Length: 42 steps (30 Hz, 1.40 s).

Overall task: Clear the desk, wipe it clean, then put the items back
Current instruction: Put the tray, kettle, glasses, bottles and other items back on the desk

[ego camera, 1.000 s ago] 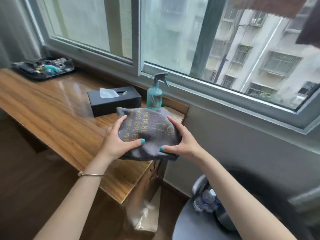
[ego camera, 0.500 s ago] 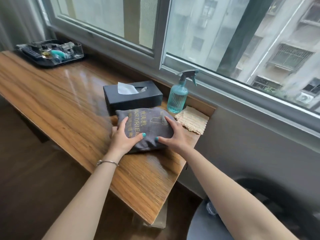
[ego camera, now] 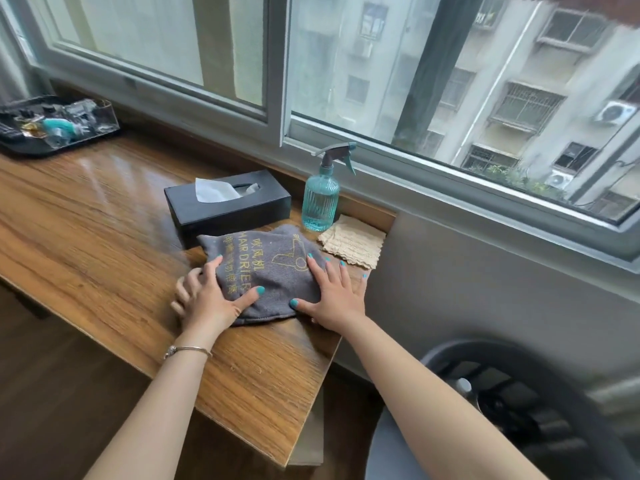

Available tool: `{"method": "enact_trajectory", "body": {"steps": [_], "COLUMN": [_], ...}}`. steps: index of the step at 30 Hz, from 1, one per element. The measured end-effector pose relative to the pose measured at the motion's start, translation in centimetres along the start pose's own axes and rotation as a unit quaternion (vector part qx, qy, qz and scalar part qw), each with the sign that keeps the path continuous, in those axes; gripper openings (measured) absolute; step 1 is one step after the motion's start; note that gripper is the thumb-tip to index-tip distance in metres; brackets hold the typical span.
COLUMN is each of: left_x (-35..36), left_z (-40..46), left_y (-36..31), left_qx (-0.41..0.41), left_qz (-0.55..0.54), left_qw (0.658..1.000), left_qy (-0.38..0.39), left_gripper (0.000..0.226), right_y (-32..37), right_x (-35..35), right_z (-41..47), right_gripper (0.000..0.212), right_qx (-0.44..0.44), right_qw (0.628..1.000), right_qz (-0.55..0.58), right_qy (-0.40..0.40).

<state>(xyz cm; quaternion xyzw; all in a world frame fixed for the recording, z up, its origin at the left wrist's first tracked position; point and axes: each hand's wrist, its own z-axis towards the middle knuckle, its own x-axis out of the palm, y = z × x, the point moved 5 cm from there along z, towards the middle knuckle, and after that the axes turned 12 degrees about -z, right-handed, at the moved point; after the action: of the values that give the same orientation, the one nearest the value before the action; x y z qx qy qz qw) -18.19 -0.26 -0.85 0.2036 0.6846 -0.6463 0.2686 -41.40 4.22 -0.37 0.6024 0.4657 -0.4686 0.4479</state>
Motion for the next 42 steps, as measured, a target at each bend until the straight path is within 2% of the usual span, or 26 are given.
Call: {"method": "enact_trajectory", "body": {"steps": [4, 6, 9, 13, 16, 21, 25, 28, 30, 35, 39, 42], "left_x": [-0.5, 0.6, 3.1, 6.3, 9.5, 17.5, 25.9, 32.3, 36.1, 43.1, 47.7, 49.7], "left_z": [-1.8, -3.5, -6.4, -10.5, -13.4, -18.9, -23.5, -26.6, -27.8, -27.3, -26.2, -25.4], "left_y": [-2.3, -4.4, -7.0, -10.0, -11.6, -13.2, -12.8, -12.2, -12.2, -11.5, -9.0, -7.2], "left_qx": [0.061, 0.107, 0.126, 0.197, 0.194, 0.224, 0.208, 0.158, 0.133, 0.044, 0.004, -0.035], "left_qz": [0.011, 0.017, 0.016, 0.006, -0.028, -0.033, -0.057, -0.109, -0.130, -0.186, -0.158, -0.137], "left_qw": [0.998, 0.994, 0.991, 0.979, 0.973, 0.938, 0.914, 0.904, 0.911, 0.942, 0.950, 0.951], "left_qy": [-0.029, -0.007, 0.041, 0.060, 0.122, 0.264, 0.343, 0.383, 0.368, 0.276, 0.270, 0.276], "left_gripper": [0.093, 0.086, 0.078, 0.081, 0.094, 0.087, 0.074, 0.062, 0.059, 0.054, 0.062, 0.069], "right_y": [-2.0, -3.9, -7.0, -12.2, -16.7, -25.7, -32.9, -37.0, -38.7, -41.1, -41.9, -42.0], "right_x": [-0.9, -1.0, -0.1, 1.8, 3.2, 5.8, 9.0, 12.1, 14.4, 19.2, 23.4, 25.7], "right_z": [-2.1, -4.0, -7.3, -11.3, -14.1, -18.5, -20.2, -20.4, -19.8, -16.7, -13.9, -12.3], "right_gripper": [0.080, 0.080, 0.080, 0.081, 0.080, 0.079, 0.071, 0.064, 0.062, 0.068, 0.071, 0.065], "right_qx": [-0.003, 0.011, 0.038, 0.081, 0.113, 0.160, 0.226, 0.259, 0.247, 0.215, 0.212, 0.218], "right_qw": [0.999, 0.996, 0.987, 0.973, 0.961, 0.929, 0.912, 0.900, 0.899, 0.904, 0.892, 0.888], "right_qz": [0.025, 0.072, 0.142, 0.204, 0.242, 0.329, 0.340, 0.351, 0.363, 0.370, 0.398, 0.405], "right_qy": [-0.025, -0.052, -0.069, -0.072, -0.073, -0.060, -0.040, -0.019, -0.001, 0.003, 0.012, 0.016]}}
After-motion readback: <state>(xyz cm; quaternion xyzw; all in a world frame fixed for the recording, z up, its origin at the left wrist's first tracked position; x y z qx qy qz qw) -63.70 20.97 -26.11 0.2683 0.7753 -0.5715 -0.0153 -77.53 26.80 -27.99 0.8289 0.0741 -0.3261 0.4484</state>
